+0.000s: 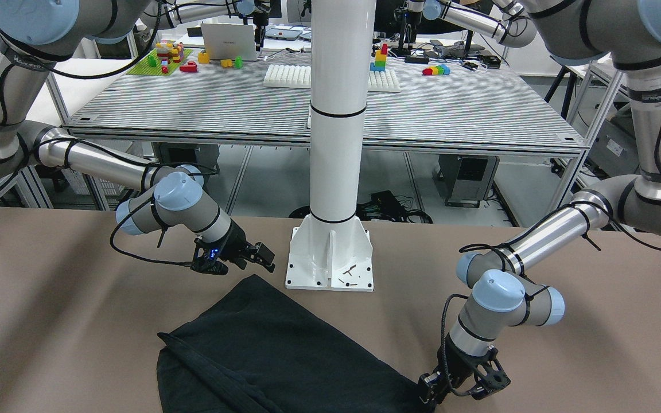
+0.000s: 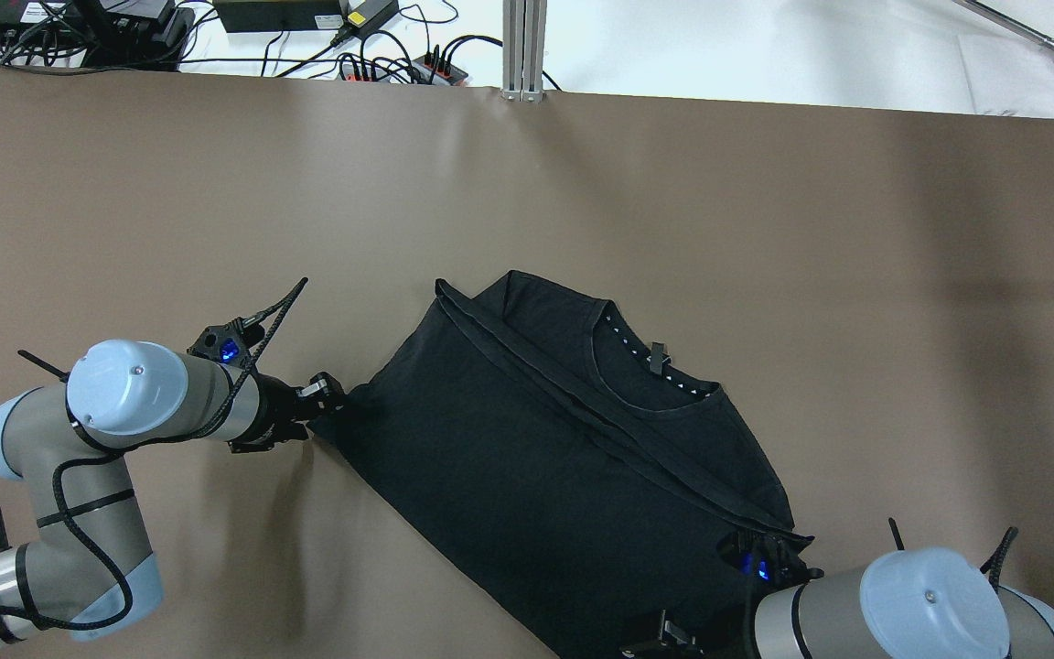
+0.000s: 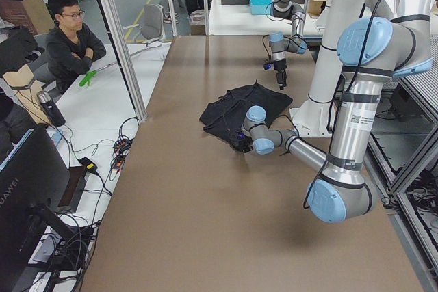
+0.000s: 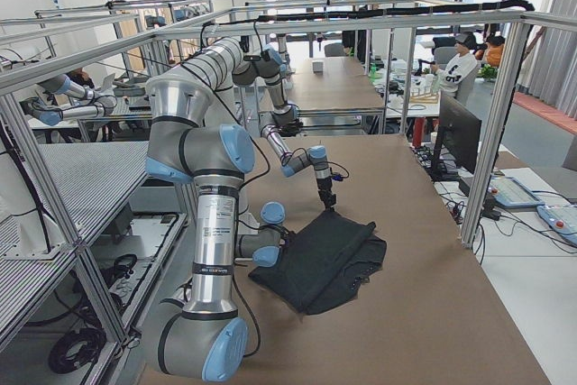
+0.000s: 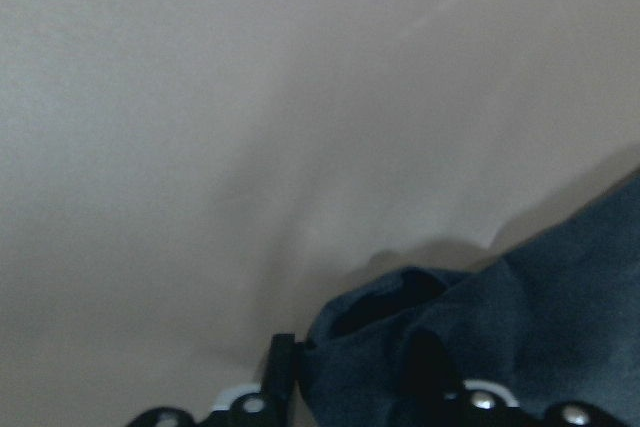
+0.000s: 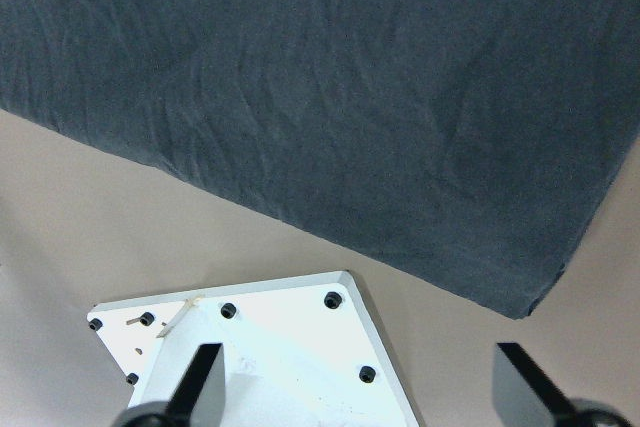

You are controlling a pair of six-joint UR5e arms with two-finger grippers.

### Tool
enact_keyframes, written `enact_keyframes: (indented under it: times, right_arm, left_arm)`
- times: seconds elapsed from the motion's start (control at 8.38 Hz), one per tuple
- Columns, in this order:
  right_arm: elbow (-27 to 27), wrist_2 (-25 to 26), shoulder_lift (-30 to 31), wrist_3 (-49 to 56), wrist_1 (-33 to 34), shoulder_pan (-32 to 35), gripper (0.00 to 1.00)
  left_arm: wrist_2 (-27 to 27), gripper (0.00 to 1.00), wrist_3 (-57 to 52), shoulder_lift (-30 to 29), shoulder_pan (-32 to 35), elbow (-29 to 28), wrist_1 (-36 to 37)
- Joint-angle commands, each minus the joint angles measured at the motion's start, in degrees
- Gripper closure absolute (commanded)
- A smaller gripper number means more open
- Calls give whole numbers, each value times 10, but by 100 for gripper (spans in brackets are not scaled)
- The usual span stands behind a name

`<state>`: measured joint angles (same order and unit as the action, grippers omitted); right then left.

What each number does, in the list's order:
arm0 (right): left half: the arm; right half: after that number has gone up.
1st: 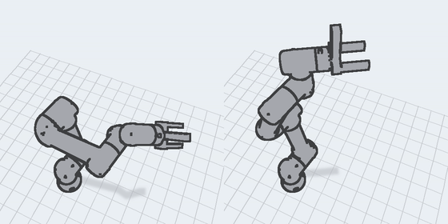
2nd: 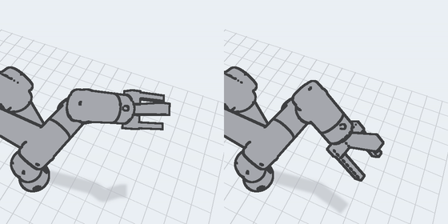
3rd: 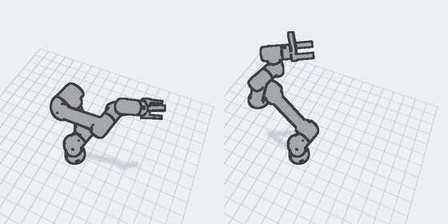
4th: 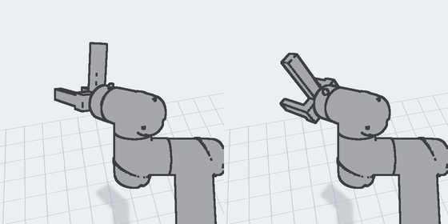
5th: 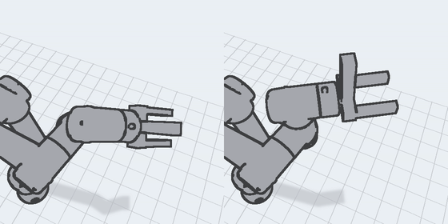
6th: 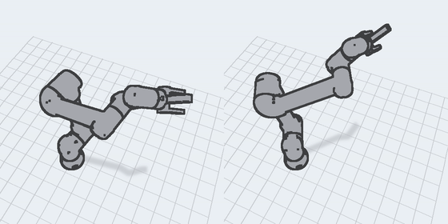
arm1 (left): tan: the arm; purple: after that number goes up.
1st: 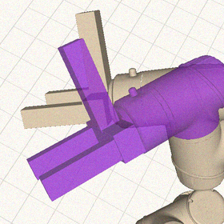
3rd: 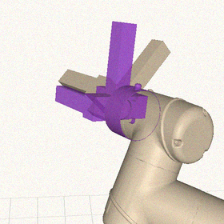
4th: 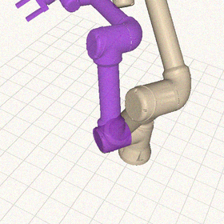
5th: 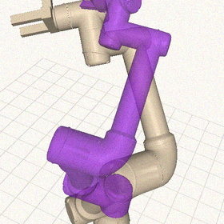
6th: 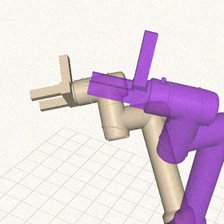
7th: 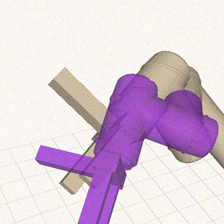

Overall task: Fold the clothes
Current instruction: 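Grasp the shirt corner nearest the left gripper with the left gripper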

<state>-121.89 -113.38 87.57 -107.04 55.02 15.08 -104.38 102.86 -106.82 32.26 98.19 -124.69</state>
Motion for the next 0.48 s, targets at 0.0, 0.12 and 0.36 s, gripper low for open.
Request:
enact_keyframes:
  times: [0.0, 0.12, 0.36]
  right_arm:
    - [7, 4, -1, 0, 0, 0, 6]
    - [7, 7, -2, 1, -1, 0, 6]
    - [6, 9, -2, 1, -2, 3, 5]
  left_arm:
    - [-2, 100, -5, -4, 7, 8, 1]
    - [-8, 100, -27, -2, 24, 20, 5]
    - [-11, 100, -126, -14, 75, -3, 8]
